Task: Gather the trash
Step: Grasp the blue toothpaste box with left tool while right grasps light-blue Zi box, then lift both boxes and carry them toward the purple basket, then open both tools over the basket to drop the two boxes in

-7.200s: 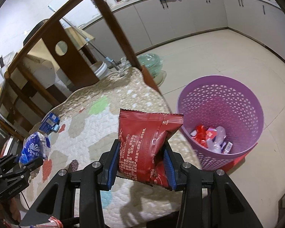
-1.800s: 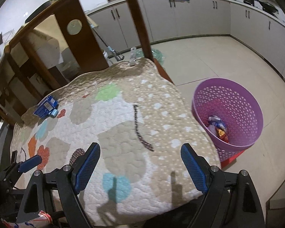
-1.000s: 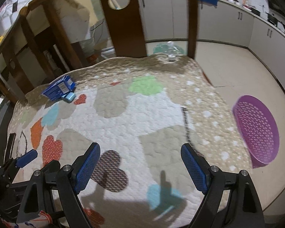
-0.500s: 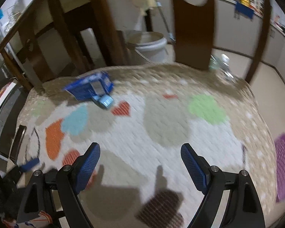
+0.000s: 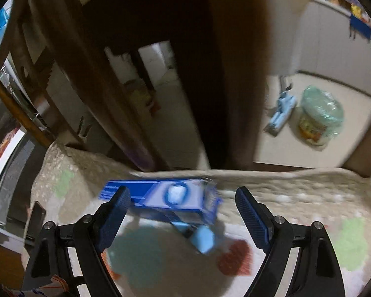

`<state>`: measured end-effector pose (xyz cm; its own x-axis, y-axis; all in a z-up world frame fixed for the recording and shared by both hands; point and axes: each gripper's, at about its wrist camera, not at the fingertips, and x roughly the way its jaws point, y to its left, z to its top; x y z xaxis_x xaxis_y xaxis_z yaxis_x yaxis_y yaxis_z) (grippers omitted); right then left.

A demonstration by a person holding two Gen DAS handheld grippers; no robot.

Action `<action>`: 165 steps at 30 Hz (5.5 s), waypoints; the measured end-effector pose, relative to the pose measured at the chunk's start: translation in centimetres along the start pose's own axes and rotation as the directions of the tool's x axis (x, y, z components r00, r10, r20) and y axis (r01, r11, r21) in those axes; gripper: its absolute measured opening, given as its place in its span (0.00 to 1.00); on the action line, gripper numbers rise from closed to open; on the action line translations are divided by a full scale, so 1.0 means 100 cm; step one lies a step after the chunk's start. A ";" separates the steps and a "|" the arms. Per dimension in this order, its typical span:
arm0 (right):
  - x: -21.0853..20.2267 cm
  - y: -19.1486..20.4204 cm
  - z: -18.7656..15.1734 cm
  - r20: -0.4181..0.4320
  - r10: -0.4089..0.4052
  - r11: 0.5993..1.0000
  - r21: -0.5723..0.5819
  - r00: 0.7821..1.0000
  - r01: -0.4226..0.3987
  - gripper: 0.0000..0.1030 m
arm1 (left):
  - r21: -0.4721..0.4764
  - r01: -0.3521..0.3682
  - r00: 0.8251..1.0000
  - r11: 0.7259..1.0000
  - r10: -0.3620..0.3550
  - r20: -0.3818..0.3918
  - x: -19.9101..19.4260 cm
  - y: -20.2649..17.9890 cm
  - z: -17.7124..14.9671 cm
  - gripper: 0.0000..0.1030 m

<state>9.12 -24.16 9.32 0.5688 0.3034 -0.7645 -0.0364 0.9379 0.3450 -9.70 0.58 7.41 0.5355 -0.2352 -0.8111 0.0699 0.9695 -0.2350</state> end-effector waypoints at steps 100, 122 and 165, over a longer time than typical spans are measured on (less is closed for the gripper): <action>-0.117 -0.077 -0.174 -0.068 -0.230 0.973 0.009 0.971 0.231 0.27 | 0.334 -0.007 0.999 0.942 0.023 -0.042 0.018 -0.133 -0.002 0.45; -0.229 -0.150 -0.225 0.066 -0.247 0.951 0.207 0.967 0.229 0.27 | 0.510 0.005 1.000 0.860 0.008 -0.023 0.000 -0.222 -0.038 0.45; -0.351 -0.330 -0.308 0.151 -0.416 0.773 0.578 0.897 0.261 0.28 | 0.804 0.212 0.976 0.556 -0.169 -0.140 0.006 -0.465 -0.109 0.45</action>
<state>-34.93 -60.51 7.97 0.6496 -0.1438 -0.7466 0.5952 0.7071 0.3817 -21.78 -45.37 11.97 0.3928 -0.4029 -0.8267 0.8289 0.5445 0.1285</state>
